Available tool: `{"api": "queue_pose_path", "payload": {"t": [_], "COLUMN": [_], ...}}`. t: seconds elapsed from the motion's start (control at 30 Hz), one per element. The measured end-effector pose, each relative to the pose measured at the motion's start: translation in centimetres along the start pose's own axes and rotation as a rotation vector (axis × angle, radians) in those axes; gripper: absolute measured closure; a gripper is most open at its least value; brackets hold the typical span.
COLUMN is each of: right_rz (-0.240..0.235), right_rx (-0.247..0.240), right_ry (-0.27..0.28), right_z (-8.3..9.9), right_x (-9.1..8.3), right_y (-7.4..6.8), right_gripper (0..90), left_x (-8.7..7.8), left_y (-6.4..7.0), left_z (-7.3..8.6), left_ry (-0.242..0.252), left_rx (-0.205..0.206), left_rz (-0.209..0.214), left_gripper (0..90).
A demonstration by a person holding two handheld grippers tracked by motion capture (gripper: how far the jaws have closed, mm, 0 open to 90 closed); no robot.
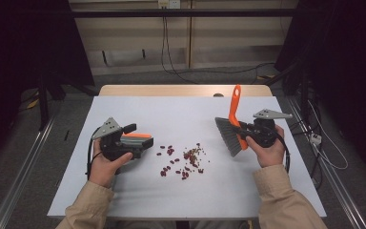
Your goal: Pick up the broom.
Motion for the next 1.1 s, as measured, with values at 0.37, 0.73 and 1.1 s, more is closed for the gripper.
{"api": "queue_pose_path", "payload": {"t": [0.37,0.73,1.1], "right_rz": [0.06,0.027,0.03], "right_rx": [-0.014,0.006,-0.063], "right_ry": [-0.065,-0.108,-0.12], "right_z": [0.8,1.7,2.0], "right_x": [1.3,4.4,4.8], "right_y": [0.7,0.2,-0.6], "right_gripper": [70.1,70.6,68.6], "left_x": [-1.4,-2.1,-2.4], "left_y": [-1.1,-1.7,-2.0], "left_z": [0.7,1.5,1.8], "left_ry": [-0.005,-0.008,-0.003], "left_rx": [-0.007,-0.016,-0.015], "left_rz": [-0.033,-0.047,-0.056], "left_gripper": [6.7,6.6,6.6]}}
Point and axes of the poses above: each handheld gripper's, and its own axes: x roughly forward along the jaws, z roughly out of its underside, y roughly to its right, the point moved 3 cm from there along x, roughly forward along the jaws, and after that the axes turned 11 degrees about x, right-handed, at the moved point
